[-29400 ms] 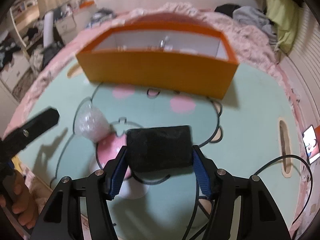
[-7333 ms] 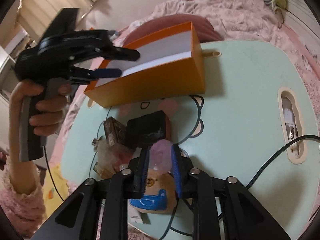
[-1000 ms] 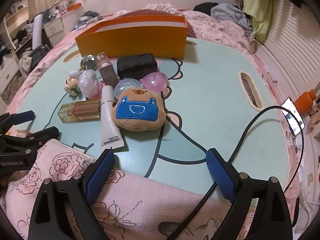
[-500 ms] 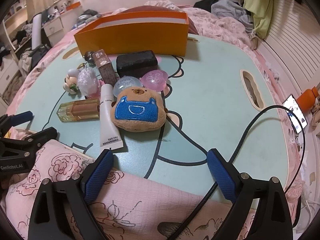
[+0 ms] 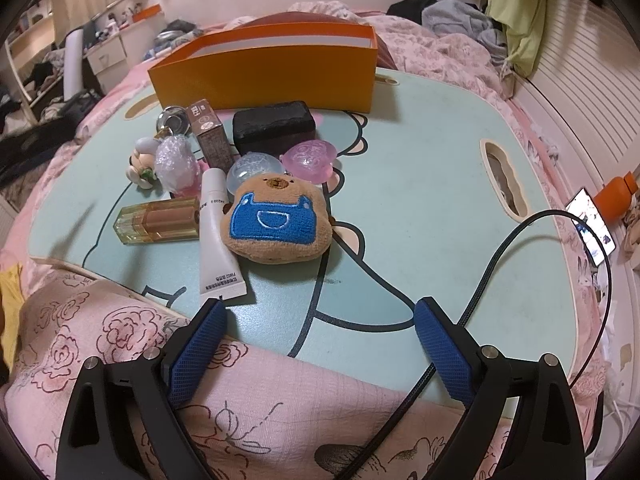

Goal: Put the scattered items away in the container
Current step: 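Grasp the white figure keychain with the left gripper while the right gripper grasps the bear keychain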

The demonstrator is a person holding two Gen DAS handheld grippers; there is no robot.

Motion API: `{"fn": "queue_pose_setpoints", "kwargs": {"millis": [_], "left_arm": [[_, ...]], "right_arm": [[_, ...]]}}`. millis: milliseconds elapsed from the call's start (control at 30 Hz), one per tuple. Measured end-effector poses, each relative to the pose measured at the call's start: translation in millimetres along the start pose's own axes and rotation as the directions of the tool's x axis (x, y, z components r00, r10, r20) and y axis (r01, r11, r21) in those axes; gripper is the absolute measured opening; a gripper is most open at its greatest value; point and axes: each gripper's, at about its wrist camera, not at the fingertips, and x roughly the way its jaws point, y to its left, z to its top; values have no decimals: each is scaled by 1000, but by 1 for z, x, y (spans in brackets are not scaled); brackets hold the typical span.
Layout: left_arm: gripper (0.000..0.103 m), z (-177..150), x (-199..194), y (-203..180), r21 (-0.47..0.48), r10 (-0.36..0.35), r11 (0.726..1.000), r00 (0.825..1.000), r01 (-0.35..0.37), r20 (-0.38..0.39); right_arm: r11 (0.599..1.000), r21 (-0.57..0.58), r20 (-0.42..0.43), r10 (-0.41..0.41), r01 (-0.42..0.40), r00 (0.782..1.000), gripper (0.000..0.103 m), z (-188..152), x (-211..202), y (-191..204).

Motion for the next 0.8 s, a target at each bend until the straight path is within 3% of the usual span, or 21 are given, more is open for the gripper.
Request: {"fn": "queue_pose_setpoints", "kwargs": {"millis": [67, 133, 267, 367, 500, 667, 733, 767, 800], "left_arm": [[57, 6, 24, 1, -11, -26, 1000, 996, 25, -89], [55, 5, 39, 1, -50, -84, 996, 988, 79, -128], [55, 2, 45, -5, -93, -160, 984, 982, 150, -104], [55, 2, 54, -13, -68, -121, 991, 985, 113, -124], [35, -1, 63, -12, -71, -119, 991, 982, 110, -144], [35, -7, 65, -3, -101, -166, 983, 978, 154, -125], [35, -10, 62, -1, -120, -148, 983, 984, 136, -101], [35, -13, 58, 3, -145, -137, 981, 988, 126, -66], [35, -15, 53, 6, -167, -135, 978, 990, 128, -33]], "right_arm": [[1000, 0, 1, 2, -2, 1000, 95, 0, 0, -1], [1000, 0, 1, 2, -2, 1000, 95, 0, 0, -1], [1000, 1, 1, 2, -2, 1000, 95, 0, 0, 0], [1000, 1, 1, 2, -2, 1000, 95, 0, 0, -1], [1000, 5, 0, 1, -1, 1000, 95, 0, 0, 0], [999, 24, 13, 22, -22, 1000, 95, 0, -2, -3], [997, 47, 43, 53, -55, 998, 90, -2, -7, -8], [995, 59, 75, 69, -74, 995, 77, -3, -12, -11], [994, 65, 108, 77, -84, 991, 75, -3, -18, -13]]}}
